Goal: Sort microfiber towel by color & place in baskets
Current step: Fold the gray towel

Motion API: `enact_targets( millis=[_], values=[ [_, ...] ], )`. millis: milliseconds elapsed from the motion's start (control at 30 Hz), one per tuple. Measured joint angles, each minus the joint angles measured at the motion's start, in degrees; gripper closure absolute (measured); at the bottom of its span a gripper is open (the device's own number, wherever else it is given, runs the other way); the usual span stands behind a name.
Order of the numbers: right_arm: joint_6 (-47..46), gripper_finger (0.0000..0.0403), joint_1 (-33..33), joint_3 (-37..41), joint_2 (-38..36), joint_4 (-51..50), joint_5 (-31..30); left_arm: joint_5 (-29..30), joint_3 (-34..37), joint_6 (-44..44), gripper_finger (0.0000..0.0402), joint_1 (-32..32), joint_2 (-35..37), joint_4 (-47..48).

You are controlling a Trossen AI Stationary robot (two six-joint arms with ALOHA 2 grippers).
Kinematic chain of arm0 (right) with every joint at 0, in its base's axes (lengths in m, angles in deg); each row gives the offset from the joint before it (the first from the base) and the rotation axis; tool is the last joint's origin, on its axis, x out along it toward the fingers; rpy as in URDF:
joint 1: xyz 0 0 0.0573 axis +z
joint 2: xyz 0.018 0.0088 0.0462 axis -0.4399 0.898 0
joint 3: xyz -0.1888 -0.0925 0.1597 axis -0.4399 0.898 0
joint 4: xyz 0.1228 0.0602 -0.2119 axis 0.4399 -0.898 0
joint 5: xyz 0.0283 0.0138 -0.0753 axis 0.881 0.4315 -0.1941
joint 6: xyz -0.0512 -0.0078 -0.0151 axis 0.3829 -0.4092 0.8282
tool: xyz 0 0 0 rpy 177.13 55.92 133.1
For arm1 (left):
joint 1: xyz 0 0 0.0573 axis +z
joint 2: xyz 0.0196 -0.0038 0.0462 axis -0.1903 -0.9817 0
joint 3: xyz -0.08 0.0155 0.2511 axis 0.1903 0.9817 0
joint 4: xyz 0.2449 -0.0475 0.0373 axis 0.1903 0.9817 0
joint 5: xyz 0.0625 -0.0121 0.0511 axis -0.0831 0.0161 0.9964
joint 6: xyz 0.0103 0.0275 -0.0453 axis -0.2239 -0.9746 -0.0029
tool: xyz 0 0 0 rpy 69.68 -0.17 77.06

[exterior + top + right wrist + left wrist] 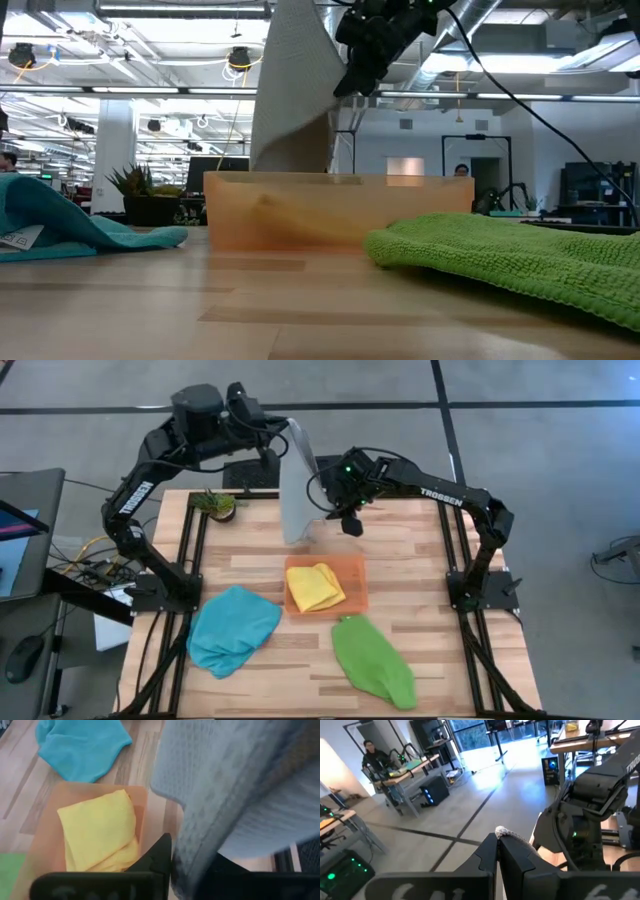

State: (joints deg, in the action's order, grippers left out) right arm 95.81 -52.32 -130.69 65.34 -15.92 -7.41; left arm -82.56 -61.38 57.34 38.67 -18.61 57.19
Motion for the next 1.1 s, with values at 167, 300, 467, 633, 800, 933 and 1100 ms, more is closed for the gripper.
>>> enact_targets(
  millis=[167, 300, 467, 633, 800, 933, 1100],
  values=[
    [0.02, 0.0363, 0.01, 0.00, 0.00, 0.94, 0.02, 1.27, -0.02, -0.12, 0.0401, 0.00, -0.02, 1.73],
    [0.04, 0.0391, -0.03, 0.00, 0.00, 0.73, 0.02, 2.52, -0.02, -0.13, 0.0401, -0.02, -0.04, 2.86],
    [-0.44, 0.0391, -0.55, 0.00, -0.10, -1.01, -2.62, 6.83, -0.02, -0.35, 0.0401, -0.02, -0.04, 6.61],
    [-0.56, 0.0398, -1.59, 0.04, -1.94, -4.24, -8.60, 11.01, -0.02, -0.10, 0.0401, -0.02, -0.07, 11.89],
    [-3.09, 0.0394, -2.44, 0.05, -5.21, -5.69, -11.56, 13.72, -0.02, 1.67, 0.0401, -0.02, -0.07, 15.81],
    [-3.89, 0.0398, -2.53, 0.07, -8.74, -6.26, -17.90, 13.95, -0.02, 2.67, 0.0401, -0.02, -0.07, 17.58],
    [-7.25, 0.0396, -2.85, 0.04, -13.29, -6.31, -20.89, 13.91, -0.02, 4.25, 0.0401, -0.02, -0.46, 19.78]
  ],
)
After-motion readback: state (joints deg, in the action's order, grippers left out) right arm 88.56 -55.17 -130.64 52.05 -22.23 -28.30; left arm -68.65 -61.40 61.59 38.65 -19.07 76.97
